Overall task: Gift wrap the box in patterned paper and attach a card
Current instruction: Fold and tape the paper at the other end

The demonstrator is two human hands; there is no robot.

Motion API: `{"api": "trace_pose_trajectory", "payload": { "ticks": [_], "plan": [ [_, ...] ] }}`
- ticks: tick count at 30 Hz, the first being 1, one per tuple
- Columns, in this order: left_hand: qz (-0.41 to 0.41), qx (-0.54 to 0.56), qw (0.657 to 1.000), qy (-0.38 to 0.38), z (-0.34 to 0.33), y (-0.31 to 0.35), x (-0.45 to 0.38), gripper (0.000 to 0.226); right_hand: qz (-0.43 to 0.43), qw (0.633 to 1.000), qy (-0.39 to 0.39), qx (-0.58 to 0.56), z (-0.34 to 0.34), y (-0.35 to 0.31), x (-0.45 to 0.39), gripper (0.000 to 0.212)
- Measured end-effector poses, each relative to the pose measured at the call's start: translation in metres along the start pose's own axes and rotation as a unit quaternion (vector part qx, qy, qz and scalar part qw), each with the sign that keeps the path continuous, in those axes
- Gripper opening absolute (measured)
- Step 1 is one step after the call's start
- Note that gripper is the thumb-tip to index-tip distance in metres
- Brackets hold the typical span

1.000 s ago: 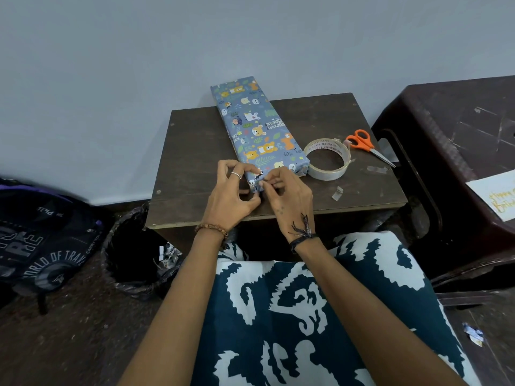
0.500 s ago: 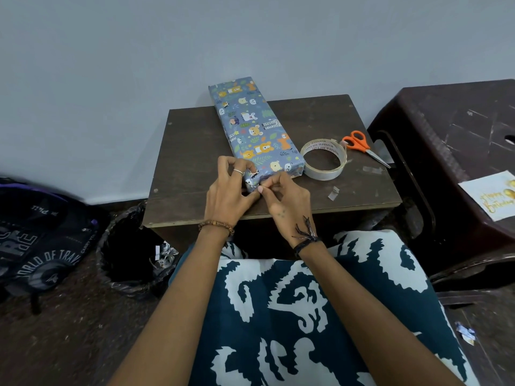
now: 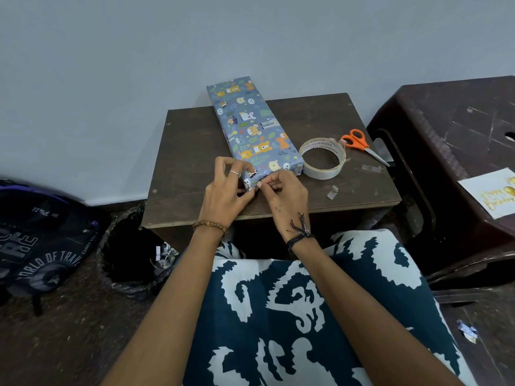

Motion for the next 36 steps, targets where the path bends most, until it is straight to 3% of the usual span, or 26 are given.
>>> {"api": "trace_pose_trajectory", "payload": {
  "ticks": [10, 16, 20, 29, 36],
  "plan": [
    [-0.02, 0.081, 0.996, -0.005, 0.005, -0.012, 0.004, 0.025, 0.071, 0.993, 0.064, 0.074, 0.003, -0.008, 0.004, 0.008],
    [-0.035, 0.057, 0.998, 0.01, 0.008, -0.006, 0.005, 0.02, 0.098, 0.985, 0.089, 0.109, 0.005, -0.015, 0.01, 0.01],
    [-0.049, 0.038, 0.998, 0.021, 0.01, -0.005, 0.006, 0.017, 0.074, 0.989, 0.095, 0.089, 0.016, -0.016, 0.006, 0.034],
    [-0.05, 0.065, 0.997, 0.008, 0.008, -0.011, 0.007, 0.018, 0.158, 0.97, 0.043, 0.181, 0.016, -0.03, -0.006, 0.021],
    [-0.027, 0.197, 0.98, 0.006, 0.011, -0.009, 0.012, 0.042, 0.141, 0.983, -0.038, 0.112, 0.02, -0.018, -0.018, 0.008]
  ]
}}
Point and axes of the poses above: each hand's wrist, its own x-axis away from the middle knuckle, its own z-axis out of the back of the hand, y = z × x, the point moved 9 cm from there along -x, towards the middle knuckle, and after that the axes turned 12 degrees about -y, right-handed, at the moved point
